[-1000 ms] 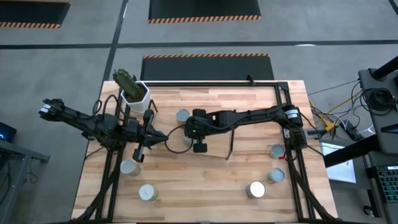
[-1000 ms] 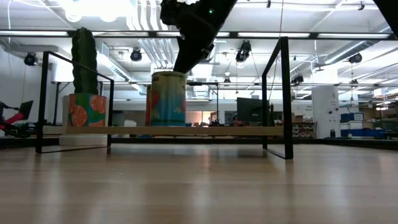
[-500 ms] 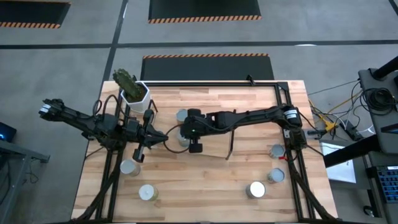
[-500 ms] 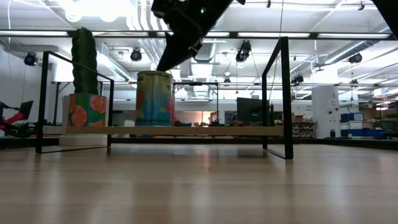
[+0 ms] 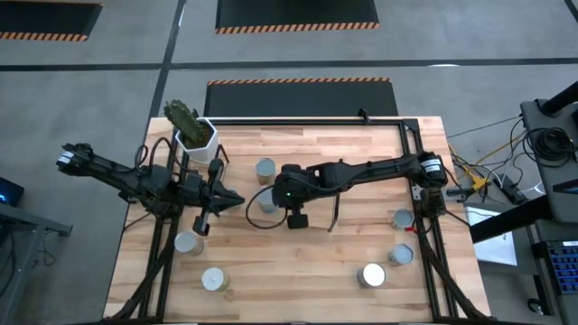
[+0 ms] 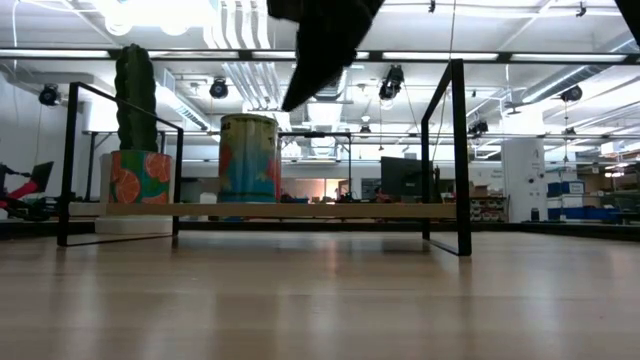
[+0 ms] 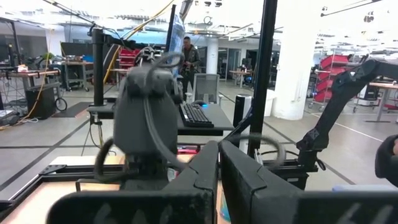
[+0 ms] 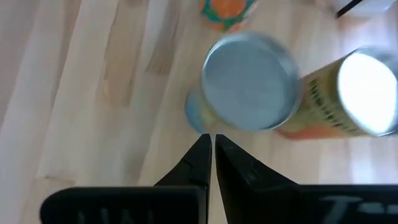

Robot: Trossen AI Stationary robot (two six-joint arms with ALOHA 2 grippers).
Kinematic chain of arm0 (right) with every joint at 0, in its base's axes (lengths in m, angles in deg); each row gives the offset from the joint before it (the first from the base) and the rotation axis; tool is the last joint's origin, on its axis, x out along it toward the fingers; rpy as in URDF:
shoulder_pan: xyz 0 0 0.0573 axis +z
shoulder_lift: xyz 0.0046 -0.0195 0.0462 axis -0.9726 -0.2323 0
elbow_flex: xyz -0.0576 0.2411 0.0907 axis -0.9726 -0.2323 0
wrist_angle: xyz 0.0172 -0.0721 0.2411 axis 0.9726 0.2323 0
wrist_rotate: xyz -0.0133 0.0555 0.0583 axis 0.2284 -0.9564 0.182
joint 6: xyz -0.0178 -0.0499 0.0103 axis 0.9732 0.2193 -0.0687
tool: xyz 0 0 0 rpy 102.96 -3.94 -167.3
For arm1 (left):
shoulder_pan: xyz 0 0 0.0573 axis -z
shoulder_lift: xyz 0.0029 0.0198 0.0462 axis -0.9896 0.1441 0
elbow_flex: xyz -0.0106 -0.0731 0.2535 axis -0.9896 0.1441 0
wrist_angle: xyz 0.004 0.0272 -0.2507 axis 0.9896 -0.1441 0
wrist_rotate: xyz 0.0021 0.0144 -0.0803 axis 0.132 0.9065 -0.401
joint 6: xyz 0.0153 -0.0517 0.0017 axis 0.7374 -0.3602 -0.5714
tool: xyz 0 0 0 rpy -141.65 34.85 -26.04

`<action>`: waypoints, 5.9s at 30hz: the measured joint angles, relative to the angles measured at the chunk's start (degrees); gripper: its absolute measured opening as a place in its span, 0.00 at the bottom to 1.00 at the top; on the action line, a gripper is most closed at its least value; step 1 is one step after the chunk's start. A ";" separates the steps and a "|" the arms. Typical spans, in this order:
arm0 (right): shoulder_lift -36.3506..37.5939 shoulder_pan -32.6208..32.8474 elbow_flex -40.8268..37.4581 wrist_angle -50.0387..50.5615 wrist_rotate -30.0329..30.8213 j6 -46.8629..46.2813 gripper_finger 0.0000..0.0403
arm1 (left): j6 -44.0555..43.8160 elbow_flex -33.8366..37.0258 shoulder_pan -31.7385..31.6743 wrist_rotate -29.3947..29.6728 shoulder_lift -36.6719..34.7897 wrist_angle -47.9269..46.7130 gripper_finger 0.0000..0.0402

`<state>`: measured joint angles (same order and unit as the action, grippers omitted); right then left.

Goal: Pick and place cans onto a shelf
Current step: Put the canned tomatoes on the shelf, then put the canned oranges on the shelf

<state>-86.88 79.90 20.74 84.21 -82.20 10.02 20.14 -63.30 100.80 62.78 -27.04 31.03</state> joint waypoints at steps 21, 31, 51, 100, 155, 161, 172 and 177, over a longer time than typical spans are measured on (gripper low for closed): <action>0.02 -1.01 -9.39 -18.87 2.64 3.34 0.03 | -0.38 -0.04 0.00 0.00 0.11 0.02 0.00; 2.19 4.30 -10.19 -16.10 3.06 2.20 0.03 | -0.38 -0.04 0.00 0.00 0.13 -0.96 0.00; 16.92 18.38 -28.74 -35.21 12.63 0.38 0.03 | -2.00 -0.28 0.00 0.02 3.23 2.99 0.00; 47.62 18.99 -52.58 -49.95 12.74 22.06 0.03 | -121.51 -35.56 26.48 -8.34 42.07 -77.45 0.08; 47.63 18.99 -52.56 -46.11 12.79 18.03 0.03 | -118.17 -36.36 28.61 -12.44 52.19 -78.58 0.75; 47.63 19.00 -52.56 -46.10 12.85 18.06 0.03 | -100.38 -43.65 26.24 -11.20 52.31 -80.36 0.78; 47.78 18.99 -52.54 -45.25 12.92 18.11 0.03 | -37.63 -67.41 9.92 4.39 60.93 -89.98 0.79; 47.87 19.00 -52.53 -43.65 13.38 17.31 0.03 | -24.24 -74.38 5.45 10.40 64.97 -95.53 0.74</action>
<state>-39.01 98.90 -31.79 40.55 -68.82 27.33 -4.10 -137.68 106.25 73.18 37.93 -64.50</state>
